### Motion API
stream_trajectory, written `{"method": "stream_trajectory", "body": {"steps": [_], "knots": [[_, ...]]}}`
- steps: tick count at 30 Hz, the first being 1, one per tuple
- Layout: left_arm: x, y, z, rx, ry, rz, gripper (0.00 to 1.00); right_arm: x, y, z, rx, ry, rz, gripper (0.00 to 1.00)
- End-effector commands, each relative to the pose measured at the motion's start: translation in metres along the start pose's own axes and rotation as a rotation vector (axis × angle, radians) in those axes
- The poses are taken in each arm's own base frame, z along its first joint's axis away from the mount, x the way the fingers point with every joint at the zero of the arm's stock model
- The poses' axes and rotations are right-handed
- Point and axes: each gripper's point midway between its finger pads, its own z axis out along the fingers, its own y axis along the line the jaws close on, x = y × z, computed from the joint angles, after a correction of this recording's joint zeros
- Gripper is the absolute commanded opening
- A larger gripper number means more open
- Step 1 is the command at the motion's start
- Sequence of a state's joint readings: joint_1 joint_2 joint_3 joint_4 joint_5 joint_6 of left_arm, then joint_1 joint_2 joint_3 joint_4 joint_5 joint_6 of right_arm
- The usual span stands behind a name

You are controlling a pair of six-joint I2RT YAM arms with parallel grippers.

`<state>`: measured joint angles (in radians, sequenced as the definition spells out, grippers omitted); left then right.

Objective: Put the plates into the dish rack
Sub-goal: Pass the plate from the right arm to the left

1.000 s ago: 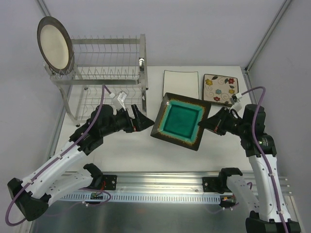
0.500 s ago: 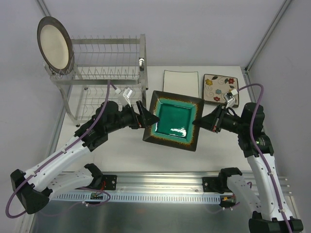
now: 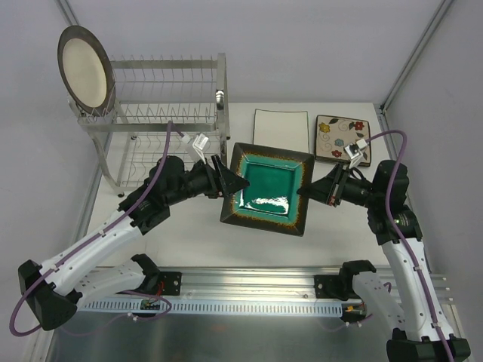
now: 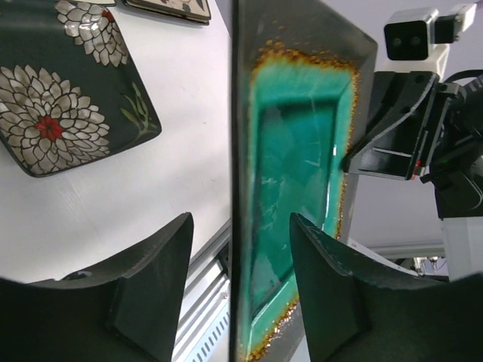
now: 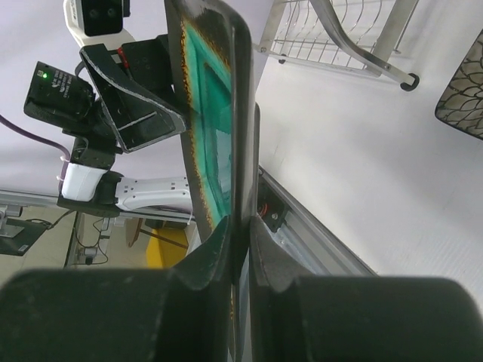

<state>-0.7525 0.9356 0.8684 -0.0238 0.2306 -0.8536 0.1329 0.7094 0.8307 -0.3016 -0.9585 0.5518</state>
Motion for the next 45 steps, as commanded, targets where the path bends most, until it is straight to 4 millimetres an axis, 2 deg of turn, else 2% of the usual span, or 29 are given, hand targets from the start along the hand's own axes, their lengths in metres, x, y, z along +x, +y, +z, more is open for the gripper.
{"method": "stream_trajectory", "body": {"steps": [1,3,7,13,14,15,18,20,21,24,25,28,30,32,34,36,38,39,42,45], "knots": [[-0.009,-0.027,-0.001,0.099,-0.025,0.012,0.53,-0.004,0.046,-0.009,-0.16,-0.008,-0.131,0.0],[-0.009,-0.027,-0.001,0.103,-0.022,0.011,0.47,-0.004,0.045,-0.009,-0.158,-0.009,-0.13,0.0],[-0.009,-0.031,-0.003,0.118,-0.024,0.018,0.26,-0.004,0.043,-0.008,-0.156,-0.012,-0.129,0.0],[-0.011,-0.034,-0.006,0.131,-0.035,0.022,0.09,-0.006,0.04,-0.007,-0.15,-0.016,-0.124,0.0],[-0.011,-0.035,-0.006,0.134,-0.036,0.025,0.03,-0.006,0.04,-0.007,-0.149,-0.017,-0.122,0.0],[-0.012,-0.037,-0.007,0.137,-0.041,0.027,0.0,-0.006,0.038,-0.006,-0.145,-0.018,-0.123,0.0],[-0.017,-0.041,-0.011,0.147,-0.06,0.044,0.0,-0.006,0.031,-0.006,-0.113,-0.027,-0.125,0.01],[-0.021,-0.046,-0.016,0.16,-0.078,0.065,0.0,-0.007,0.026,-0.005,-0.082,-0.035,-0.134,0.07],[-0.024,-0.047,-0.017,0.159,-0.092,0.074,0.0,-0.003,0.018,-0.006,-0.048,-0.024,-0.138,0.2],[-0.032,-0.053,-0.024,0.169,-0.129,0.125,0.0,-0.001,0.009,-0.009,0.013,-0.019,-0.174,0.38],[-0.035,-0.056,-0.027,0.176,-0.141,0.14,0.0,-0.003,0.009,-0.01,0.029,-0.027,-0.183,0.46],[-0.042,-0.062,-0.032,0.186,-0.169,0.187,0.0,0.0,0.002,-0.013,0.077,-0.022,-0.202,0.56],[-0.045,-0.065,-0.034,0.19,-0.181,0.209,0.0,0.003,-0.004,-0.015,0.11,-0.014,-0.195,0.66],[-0.052,-0.07,-0.037,0.196,-0.201,0.244,0.0,0.002,-0.008,-0.019,0.151,-0.024,-0.21,0.75],[-0.059,-0.078,-0.041,0.203,-0.22,0.285,0.0,-0.001,-0.012,-0.022,0.191,-0.041,-0.225,0.8],[-0.062,-0.078,-0.043,0.183,-0.225,0.327,0.0,-0.002,-0.01,-0.027,0.22,-0.048,-0.248,0.91],[-0.073,-0.088,-0.05,0.187,-0.252,0.361,0.0,-0.006,-0.015,-0.033,0.283,-0.07,-0.268,1.0],[-0.075,-0.087,-0.05,0.173,-0.249,0.386,0.0,-0.01,-0.011,-0.037,0.299,-0.092,-0.287,1.0],[-0.094,-0.112,-0.063,0.199,-0.296,0.449,0.0,-0.019,-0.014,-0.049,0.383,-0.15,-0.324,1.0],[-0.106,-0.126,-0.069,0.209,-0.32,0.502,0.0,-0.026,-0.022,-0.059,0.464,-0.206,-0.338,1.0]]}}
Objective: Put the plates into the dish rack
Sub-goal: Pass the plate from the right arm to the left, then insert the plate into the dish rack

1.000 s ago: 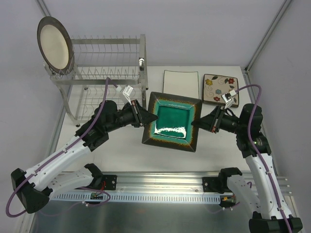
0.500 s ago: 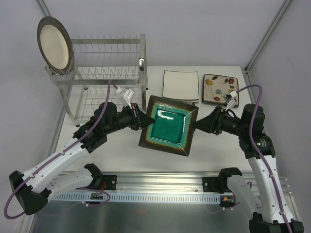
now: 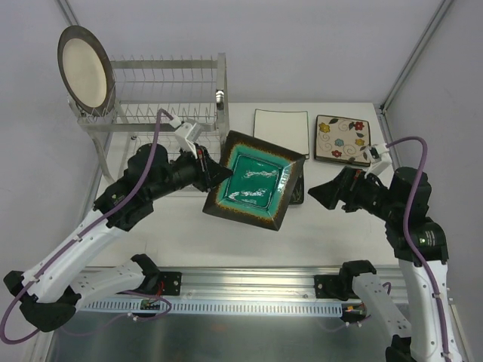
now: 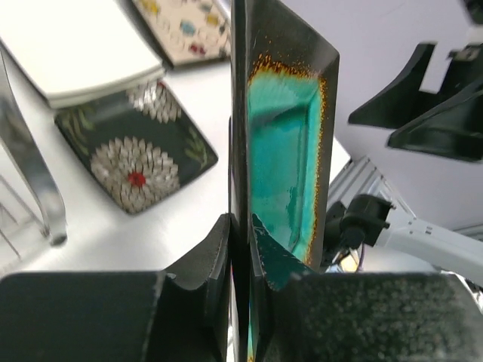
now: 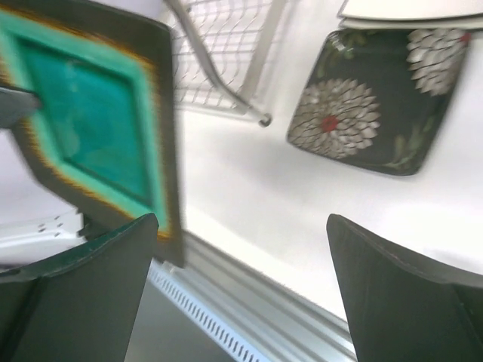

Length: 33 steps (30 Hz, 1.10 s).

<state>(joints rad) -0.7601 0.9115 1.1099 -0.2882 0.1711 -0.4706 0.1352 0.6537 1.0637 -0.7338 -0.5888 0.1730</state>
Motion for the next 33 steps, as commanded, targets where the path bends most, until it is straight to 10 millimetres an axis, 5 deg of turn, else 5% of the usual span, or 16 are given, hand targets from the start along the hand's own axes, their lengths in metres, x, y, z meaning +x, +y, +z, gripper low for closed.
{"method": "stream_trajectory", "body": {"steps": [1,12,20,27,33], "knots": [[-0.117,-0.073,-0.038,0.196,-0.354,0.129,0.0,-0.013,-0.016,-0.016,0.138,-0.092,-0.063,1.0],[-0.227,-0.096,-0.067,0.076,-0.599,0.272,0.0,-0.021,-0.046,-0.039,0.338,-0.232,-0.058,1.0],[-0.307,-0.088,-0.096,-0.135,-0.874,0.373,0.0,-0.014,-0.052,-0.039,0.356,-0.218,-0.057,1.0],[-0.356,-0.078,-0.135,-0.27,-1.072,0.454,0.0,-0.011,-0.055,-0.038,0.362,-0.203,-0.082,1.0],[-0.382,-0.049,-0.164,-0.377,-1.168,0.456,0.0,-0.01,-0.058,-0.034,0.367,-0.186,-0.102,1.0]]}}
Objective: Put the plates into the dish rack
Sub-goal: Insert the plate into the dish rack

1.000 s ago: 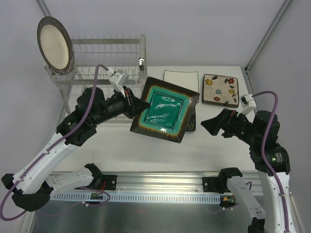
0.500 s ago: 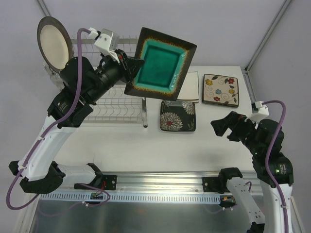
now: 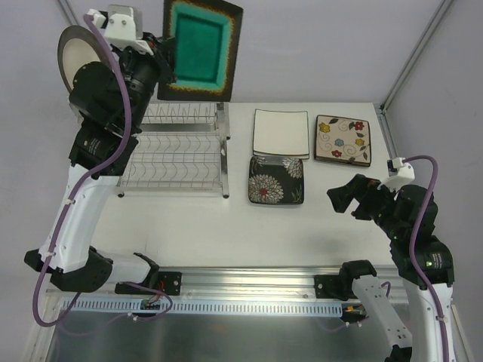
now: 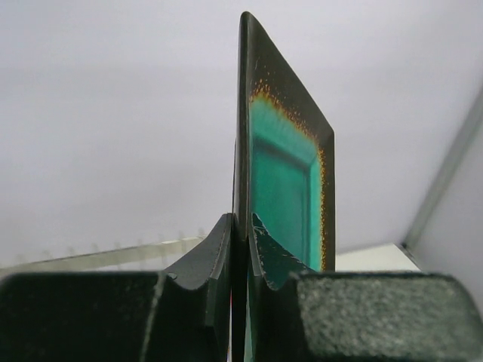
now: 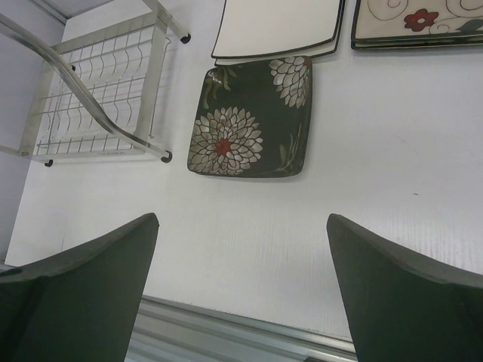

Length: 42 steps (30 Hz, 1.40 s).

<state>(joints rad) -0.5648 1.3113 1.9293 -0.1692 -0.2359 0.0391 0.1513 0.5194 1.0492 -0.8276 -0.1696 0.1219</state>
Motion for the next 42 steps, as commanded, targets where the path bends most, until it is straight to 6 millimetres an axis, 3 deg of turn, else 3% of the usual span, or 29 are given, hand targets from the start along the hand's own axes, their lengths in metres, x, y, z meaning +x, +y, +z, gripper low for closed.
{"method": "stream_trajectory", "body": {"steps": [1,7,13,22,35,42], "knots": [[-0.147,0.04,-0.036,-0.095,-0.475,-0.097,0.0,-0.001,-0.002,0.002,0.005,0.0,-0.037,1.0],[-0.17,0.067,-0.041,-0.178,-0.539,-0.009,0.0,0.0,-0.003,0.005,0.005,0.009,-0.053,1.0],[-0.181,0.096,-0.053,-0.304,-0.601,0.104,0.0,0.003,-0.003,0.008,0.001,0.02,-0.05,1.0],[-0.189,0.119,-0.065,-0.418,-0.62,0.276,0.0,0.006,-0.002,0.011,-0.009,0.031,-0.052,1.0],[-0.177,0.151,-0.067,-0.539,-0.519,0.48,0.0,0.009,0.001,0.021,-0.03,0.063,-0.051,1.0],[-0.165,0.164,-0.059,-0.552,-0.443,0.553,0.0,0.01,0.001,0.022,-0.031,0.068,-0.051,1.0]]}}
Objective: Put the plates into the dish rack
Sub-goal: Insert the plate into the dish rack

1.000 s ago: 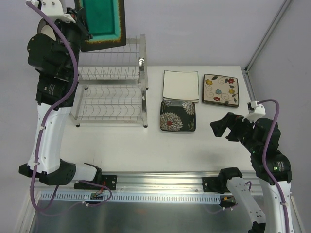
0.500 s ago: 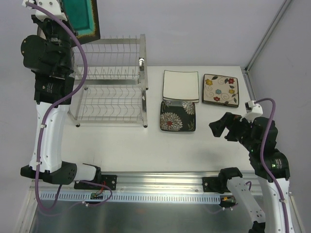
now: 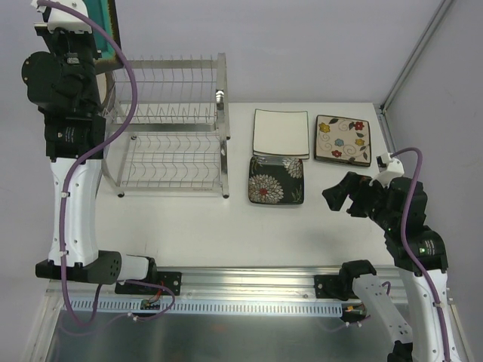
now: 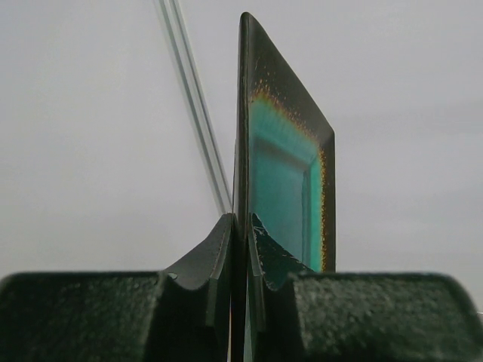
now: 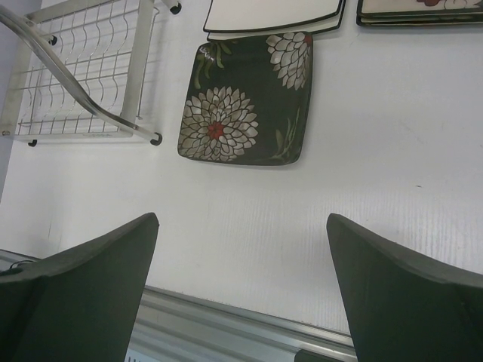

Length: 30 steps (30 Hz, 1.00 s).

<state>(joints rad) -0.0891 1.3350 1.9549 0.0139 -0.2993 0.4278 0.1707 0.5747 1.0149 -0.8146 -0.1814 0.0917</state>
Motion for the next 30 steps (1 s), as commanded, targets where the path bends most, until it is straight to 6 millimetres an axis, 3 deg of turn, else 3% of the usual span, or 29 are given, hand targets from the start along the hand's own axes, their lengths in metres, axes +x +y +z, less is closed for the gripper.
{"method": "stream_trajectory", "body": {"steps": [1,17,24,30], "knots": [[-0.091,0.043,-0.019,-0.096,-0.287,-0.027,0.0,-0.004,0.005,0.004,-0.03,-0.014,-0.028,0.99],[-0.041,0.039,-0.011,-0.054,-0.113,0.242,0.0,-0.002,0.007,0.008,-0.043,0.006,-0.034,1.0],[-0.012,0.029,-0.008,-0.004,-0.015,0.289,0.0,-0.002,0.01,0.008,-0.057,0.017,-0.041,1.0],[0.0,0.03,-0.008,0.004,0.031,0.319,0.0,0.0,0.013,0.008,-0.066,0.031,-0.049,1.0]]}}
